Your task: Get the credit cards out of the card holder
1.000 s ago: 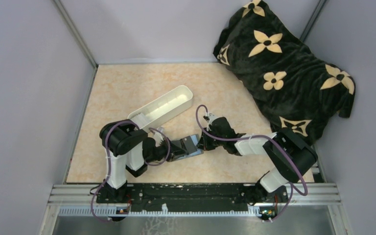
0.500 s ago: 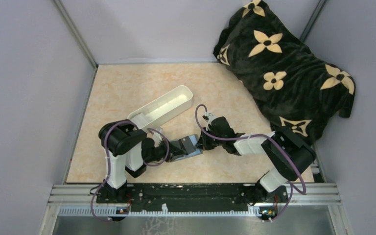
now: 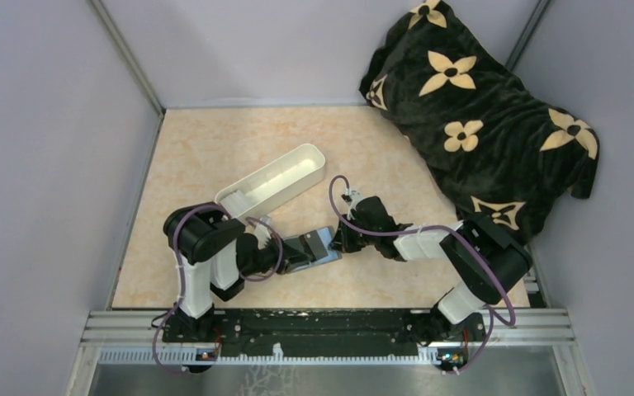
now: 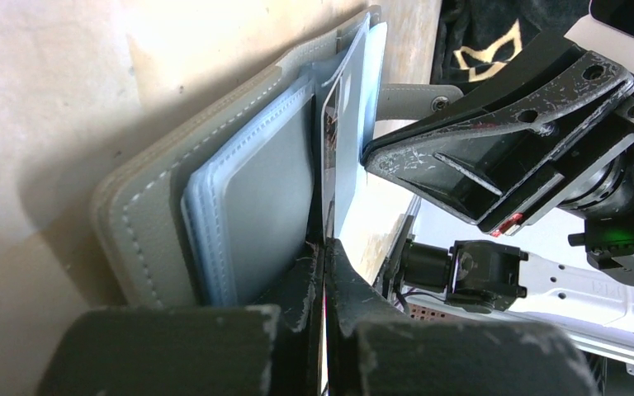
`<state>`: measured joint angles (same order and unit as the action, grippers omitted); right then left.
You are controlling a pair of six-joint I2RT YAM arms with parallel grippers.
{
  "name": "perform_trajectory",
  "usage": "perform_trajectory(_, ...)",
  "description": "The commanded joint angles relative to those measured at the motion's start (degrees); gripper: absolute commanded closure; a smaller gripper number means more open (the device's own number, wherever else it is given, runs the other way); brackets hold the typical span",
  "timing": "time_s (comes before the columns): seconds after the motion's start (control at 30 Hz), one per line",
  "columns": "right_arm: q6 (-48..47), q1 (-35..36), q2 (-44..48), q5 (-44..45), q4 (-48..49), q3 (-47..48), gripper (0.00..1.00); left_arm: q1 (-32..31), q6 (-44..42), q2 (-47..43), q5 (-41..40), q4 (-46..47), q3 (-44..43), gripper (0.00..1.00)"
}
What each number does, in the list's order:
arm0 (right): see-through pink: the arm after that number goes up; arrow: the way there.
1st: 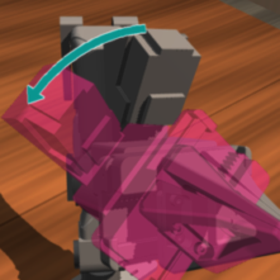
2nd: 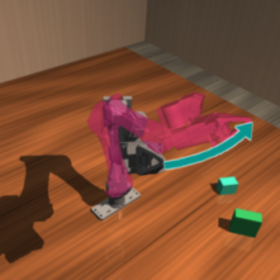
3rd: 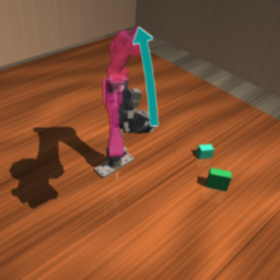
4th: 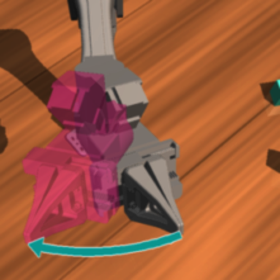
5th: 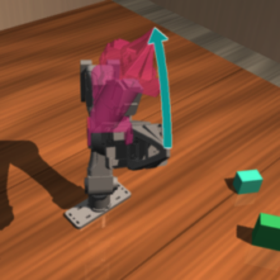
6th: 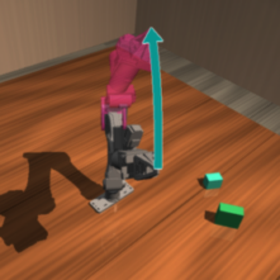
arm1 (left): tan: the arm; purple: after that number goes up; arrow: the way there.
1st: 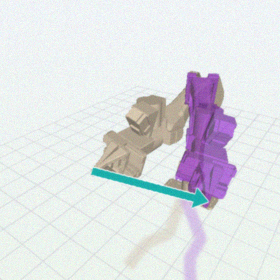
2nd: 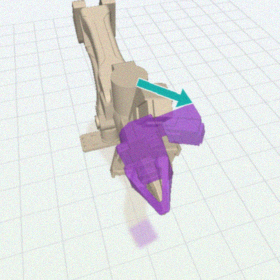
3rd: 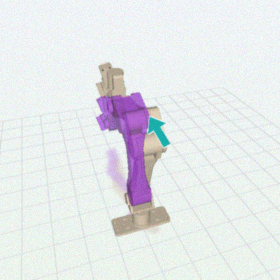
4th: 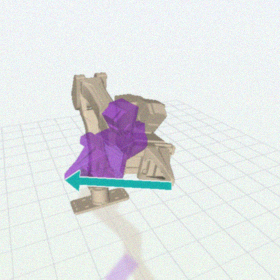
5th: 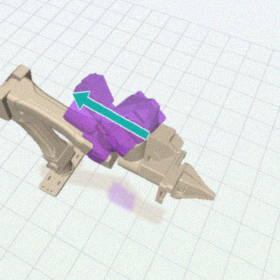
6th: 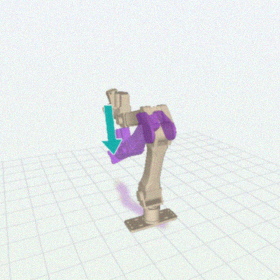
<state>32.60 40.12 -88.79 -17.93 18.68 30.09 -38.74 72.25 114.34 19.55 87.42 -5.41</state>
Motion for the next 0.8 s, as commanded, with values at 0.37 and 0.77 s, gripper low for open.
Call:
perform_trajectory(0.37, -1.57, -1.15, -4.06, 2.99, -3.38, 0.19, 0.99, 0.22, -6.46, -1.33, -2.21, 15.06, 10.32, 1.00)
perform_trajectory(0.77, -2.06, -3.56, -4.90, 1.93, -2.69, 0.05, 0.99, 0.33, -5.96, -5.12, -0.07, 14.47, 13.16, 1.00)
